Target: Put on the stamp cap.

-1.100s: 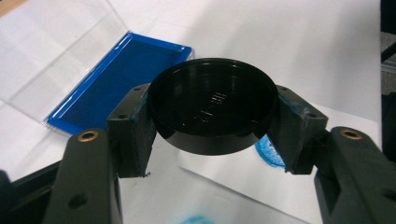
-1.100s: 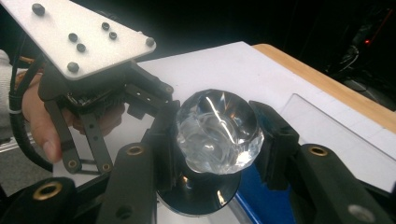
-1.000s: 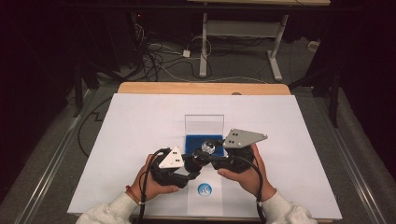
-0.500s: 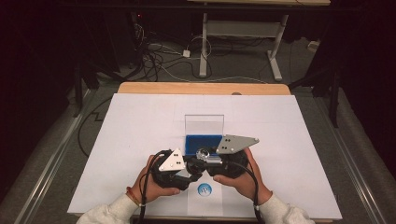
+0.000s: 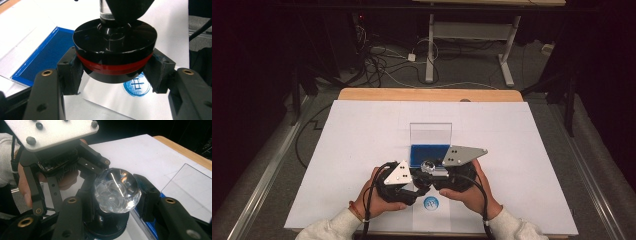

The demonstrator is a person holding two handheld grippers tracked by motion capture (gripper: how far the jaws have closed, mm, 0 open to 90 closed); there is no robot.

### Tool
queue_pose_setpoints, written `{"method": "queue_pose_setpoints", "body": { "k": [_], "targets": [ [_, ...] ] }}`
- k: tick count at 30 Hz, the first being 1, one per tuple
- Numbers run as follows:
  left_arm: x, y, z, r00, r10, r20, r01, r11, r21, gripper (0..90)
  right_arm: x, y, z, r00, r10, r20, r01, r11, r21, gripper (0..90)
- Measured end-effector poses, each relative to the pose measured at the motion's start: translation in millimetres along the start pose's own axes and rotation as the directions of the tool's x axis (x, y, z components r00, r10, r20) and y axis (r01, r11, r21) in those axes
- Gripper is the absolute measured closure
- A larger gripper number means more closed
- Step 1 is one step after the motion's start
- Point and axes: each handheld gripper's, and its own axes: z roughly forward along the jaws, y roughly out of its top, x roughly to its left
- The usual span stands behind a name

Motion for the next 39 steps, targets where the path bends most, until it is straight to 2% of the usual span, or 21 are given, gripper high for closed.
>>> {"method": "queue_pose_setpoints", "body": {
  "k": [3,9,16,19,22,28,39],
  "targets": [
    [0.1,-0.3,-0.2,1.0,-0.002,0.0,0.002,1.0,-0.002,36.7,-1.1,-0.7,0.1,1.0,0.004,-0.005,-0.004,1.0,0.001,57.2],
    [0.9,-0.8,-1.1,1.0,-0.008,-0.003,0.008,0.9999,-0.009,36.7,-2.1,-1.6,-0.3,0.9999,0.005,0.014,-0.005,1.0,0.01,57.2],
    [0.1,-1.1,1.1,1.0,0.001,-0.009,0.0,0.9998,0.018,36.7,-1.8,-4.2,3.4,1.0,0.002,0.008,-0.002,1.0,0.026,57.2],
    [-0.7,-1.2,0.5,0.9997,-0.001,-0.023,0.001,0.9999,0.017,36.7,-1.5,-5.2,3.8,1.0,-0.001,0.009,0.001,1.0,0.029,57.1],
    [-2.5,-1.0,0.1,0.9991,0.015,-0.04,-0.014,0.9995,0.027,36.7,-1.3,-6.6,3.6,0.9999,-0.005,0.008,0.005,0.999,0.034,57.2],
    [-5.3,-0.7,-0.8,0.9979,0.026,-0.06,-0.024,0.9991,0.036,36.8,-1.9,-7.8,3.6,1.0,0.008,0.005,-0.008,1.0,0.031,57.3],
    [-7.1,-1.7,0.3,0.9963,0.035,-0.078,-0.031,0.9975,0.063,36.6,-4.7,-10.9,7.6,0.9997,0.025,0.004,-0.025,0.998,0.062,57.5]
  ]
}}
